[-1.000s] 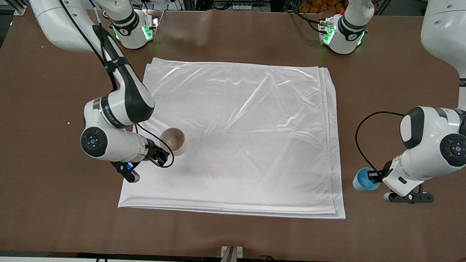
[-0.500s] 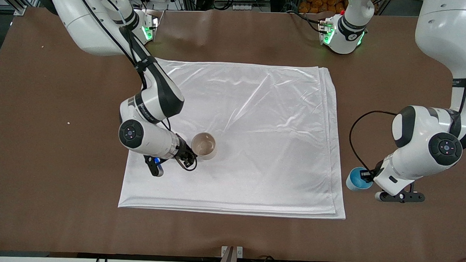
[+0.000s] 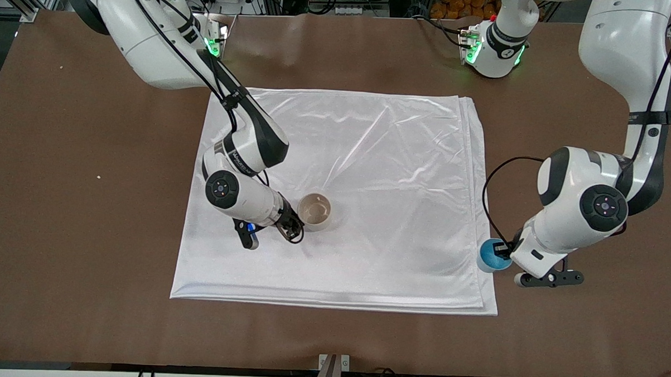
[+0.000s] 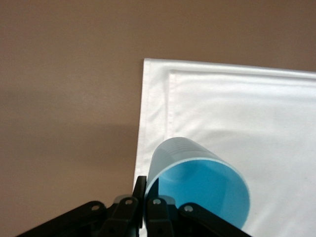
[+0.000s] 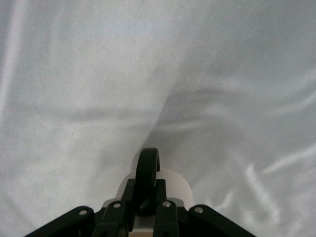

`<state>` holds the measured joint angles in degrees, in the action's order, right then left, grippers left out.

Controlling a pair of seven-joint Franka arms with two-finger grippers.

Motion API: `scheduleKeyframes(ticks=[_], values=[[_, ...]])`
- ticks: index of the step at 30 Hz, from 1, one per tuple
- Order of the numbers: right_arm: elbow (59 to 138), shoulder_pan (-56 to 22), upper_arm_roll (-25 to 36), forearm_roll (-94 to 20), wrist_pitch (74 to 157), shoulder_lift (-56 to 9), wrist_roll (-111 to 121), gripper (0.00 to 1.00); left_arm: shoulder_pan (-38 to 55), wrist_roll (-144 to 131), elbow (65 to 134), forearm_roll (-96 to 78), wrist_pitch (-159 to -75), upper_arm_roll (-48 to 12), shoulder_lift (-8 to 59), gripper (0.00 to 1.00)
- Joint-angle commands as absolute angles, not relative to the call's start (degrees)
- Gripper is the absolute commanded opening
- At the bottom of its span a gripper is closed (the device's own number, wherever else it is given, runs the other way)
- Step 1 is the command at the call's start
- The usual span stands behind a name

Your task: Place blue cup into white mug on cloth

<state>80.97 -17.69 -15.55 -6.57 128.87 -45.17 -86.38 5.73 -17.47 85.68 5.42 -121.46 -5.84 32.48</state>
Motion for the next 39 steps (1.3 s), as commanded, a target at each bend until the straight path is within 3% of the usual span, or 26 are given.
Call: scheduleKeyframes(ticks=[1, 3, 6, 12, 19, 27, 39], values=[[80.3, -19.1, -15.2, -7.5, 130.8, -46.4, -87.6, 0.07, 7.8, -22.2, 86.7, 6.7, -120.8, -5.5, 30.9, 0.00], [80.3, -19.2, -15.2, -7.3, 130.8, -46.5, -87.6, 0.13, 8.4, -23.5, 86.7, 6.7, -120.8, -5.5, 30.9, 0.00], [80.4, -19.2, -15.1, -7.2, 130.7, -46.6, -87.6, 0.44, 9.2, -26.2, 86.7, 6.6, -120.8, -5.7, 30.9, 0.00], [80.4, -19.2, -15.0, -7.1, 130.6, -46.6, -87.6, 0.76, 11.9, -31.9, 86.8, 6.6, -120.6, -5.7, 30.9, 0.00], [80.3, -18.9, -14.4, -6.9, 129.9, -45.8, -87.1, 0.99, 14.9, -37.5, 87.0, 6.6, -120.5, -5.7, 31.1, 0.00], [79.8, -14.5, -14.9, 1.0, 124.5, -44.9, -80.7, 1.00, 18.7, -43.8, 86.7, 6.3, -120.5, -5.7, 31.1, 0.00], [79.6, -2.0, -15.1, 1.7, 113.1, -42.3, -53.6, 1.00, 26.5, -53.3, 85.2, 6.0, -120.6, -5.5, 31.2, 0.00]])
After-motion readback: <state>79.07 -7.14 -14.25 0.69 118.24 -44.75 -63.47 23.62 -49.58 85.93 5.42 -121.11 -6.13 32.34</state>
